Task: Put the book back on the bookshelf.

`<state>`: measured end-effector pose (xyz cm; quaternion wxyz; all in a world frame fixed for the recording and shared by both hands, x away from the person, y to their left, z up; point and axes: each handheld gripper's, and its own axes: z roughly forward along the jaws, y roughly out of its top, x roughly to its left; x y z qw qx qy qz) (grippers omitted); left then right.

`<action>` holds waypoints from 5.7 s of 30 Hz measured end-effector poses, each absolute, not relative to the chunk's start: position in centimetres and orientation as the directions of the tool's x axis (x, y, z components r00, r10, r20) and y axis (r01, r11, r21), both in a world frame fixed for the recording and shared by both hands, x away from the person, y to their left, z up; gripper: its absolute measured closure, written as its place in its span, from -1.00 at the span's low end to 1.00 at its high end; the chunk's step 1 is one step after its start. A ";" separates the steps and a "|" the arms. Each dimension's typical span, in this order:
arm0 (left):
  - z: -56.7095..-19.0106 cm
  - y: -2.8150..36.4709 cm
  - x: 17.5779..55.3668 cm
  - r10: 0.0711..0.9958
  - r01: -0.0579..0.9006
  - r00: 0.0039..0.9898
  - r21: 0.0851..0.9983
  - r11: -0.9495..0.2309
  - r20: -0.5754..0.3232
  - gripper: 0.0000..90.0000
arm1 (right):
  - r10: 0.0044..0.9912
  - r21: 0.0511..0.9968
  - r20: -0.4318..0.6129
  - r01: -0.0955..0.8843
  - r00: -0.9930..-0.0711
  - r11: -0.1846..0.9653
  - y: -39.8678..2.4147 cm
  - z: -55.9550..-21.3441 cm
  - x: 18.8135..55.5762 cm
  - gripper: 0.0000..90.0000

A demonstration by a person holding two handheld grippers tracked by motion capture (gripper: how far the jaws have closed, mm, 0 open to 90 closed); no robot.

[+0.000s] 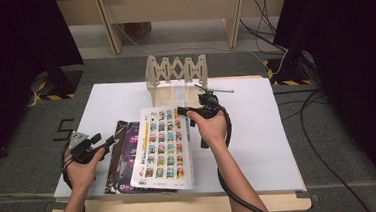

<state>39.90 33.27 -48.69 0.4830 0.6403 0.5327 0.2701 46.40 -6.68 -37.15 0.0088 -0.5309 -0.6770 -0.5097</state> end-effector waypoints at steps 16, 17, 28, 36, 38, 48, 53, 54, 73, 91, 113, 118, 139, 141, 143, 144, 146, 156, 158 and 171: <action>-49.9 33.6 39.7 0.943 0.409 0.287 0.912 0.038 -0.168 -0.15 | 0.692 0.734 0.542 0.670 -0.477 -0.113 -8.1 -35.0 45.9 0.66; -49.9 33.6 39.7 0.942 0.409 0.289 0.911 0.041 -0.172 -0.15 | 0.689 0.736 0.549 0.664 -0.474 -0.129 -8.4 -34.5 45.8 0.66; -49.9 33.4 39.6 0.943 0.404 0.291 0.914 0.029 -0.159 -0.15 | 0.710 0.796 0.508 0.580 -0.487 -0.172 -9.6 -32.2 45.4 0.66; -50.0 33.2 39.6 0.946 0.406 0.290 0.914 0.018 -0.148 -0.15 | 0.732 0.824 0.482 0.534 -0.482 -0.191 -10.2 -30.8 45.1 0.66; -50.0 33.1 39.6 0.946 0.406 0.291 0.914 0.016 -0.146 -0.15 | 0.739 0.831 0.474 0.521 -0.479 -0.195 -10.3 -30.5 45.0 0.66; -49.9 33.1 39.6 0.947 0.408 0.292 0.913 0.005 -0.136 -0.15 | 0.797 0.880 0.421 0.408 -0.434 -0.243 -11.8 -28.4 44.8 0.66; -49.9 33.0 39.6 0.947 0.407 0.292 0.914 0.005 -0.135 -0.15 | 0.838 0.908 0.368 0.350 -0.403 -0.231 -12.3 -27.5 44.8 0.66; -49.9 33.0 39.6 0.947 0.407 0.292 0.914 0.005 -0.135 -0.15 | 0.843 0.909 0.365 0.345 -0.394 -0.233 -12.4 -27.4 44.9 0.66; -50.0 33.0 39.6 0.946 0.405 0.295 0.914 0.002 -0.133 -0.16 | 0.862 0.920 0.360 0.290 -0.357 -0.264 -12.9 -26.0 46.7 0.66; -50.0 33.0 39.6 0.946 0.402 0.296 0.916 -0.001 -0.129 -0.16 | 0.895 0.941 0.301 0.252 -0.330 -0.224 -11.5 -25.4 49.8 0.66; -50.0 33.0 39.6 0.946 0.402 0.298 0.915 -0.002 -0.129 -0.16 | 0.934 0.957 0.248 0.213 -0.256 -0.196 -10.3 -26.2 51.8 0.66; -50.0 32.9 39.6 0.946 0.402 0.298 0.916 -0.002 -0.129 -0.16 | 0.942 0.961 0.230 0.209 -0.245 -0.180 -9.9 -26.4 52.4 0.66; -50.0 32.9 39.6 0.946 0.404 0.301 0.915 -0.013 -0.120 -0.16 | 0.951 0.968 0.217 0.175 -0.219 -0.180 -8.5 -26.8 54.3 0.66; -50.0 32.9 39.6 0.946 0.404 0.302 0.914 -0.016 -0.117 -0.16 | 0.952 0.968 0.213 0.179 -0.218 -0.176 -8.3 -27.0 54.4 0.66; -50.0 32.9 39.6 0.946 0.404 0.302 0.915 -0.016 -0.117 -0.16 | 0.954 0.969 0.207 0.178 -0.218 -0.170 -8.0 -27.2 54.6 0.66; -50.0 32.9 39.6 0.946 0.404 0.302 0.915 -0.016 -0.117 -0.16 | 0.954 0.969 0.206 0.179 -0.217 -0.168 -7.9 -27.3 54.7 0.66; -50.0 32.9 39.6 0.946 0.405 0.303 0.914 -0.016 -0.118 -0.16 | 0.952 0.968 0.213 0.179 -0.218 -0.175 -7.8 -27.3 54.7 0.66; -50.0 32.8 39.6 0.945 0.404 0.305 0.915 -0.017 -0.117 -0.15 | 0.954 0.973 0.193 0.169 -0.230 -0.156 -7.1 -28.4 55.3 0.66; -50.0 32.8 39.6 0.945 0.404 0.305 0.915 -0.017 -0.117 -0.15 | 0.954 0.975 0.181 0.170 -0.237 -0.143 -7.0 -28.8 55.5 0.66; -50.0 32.7 39.6 0.946 0.401 0.307 0.916 -0.029 -0.104 -0.15 | 0.963 0.994 0.071 0.100 -0.261 -0.046 -6.8 -31.8 53.0 0.65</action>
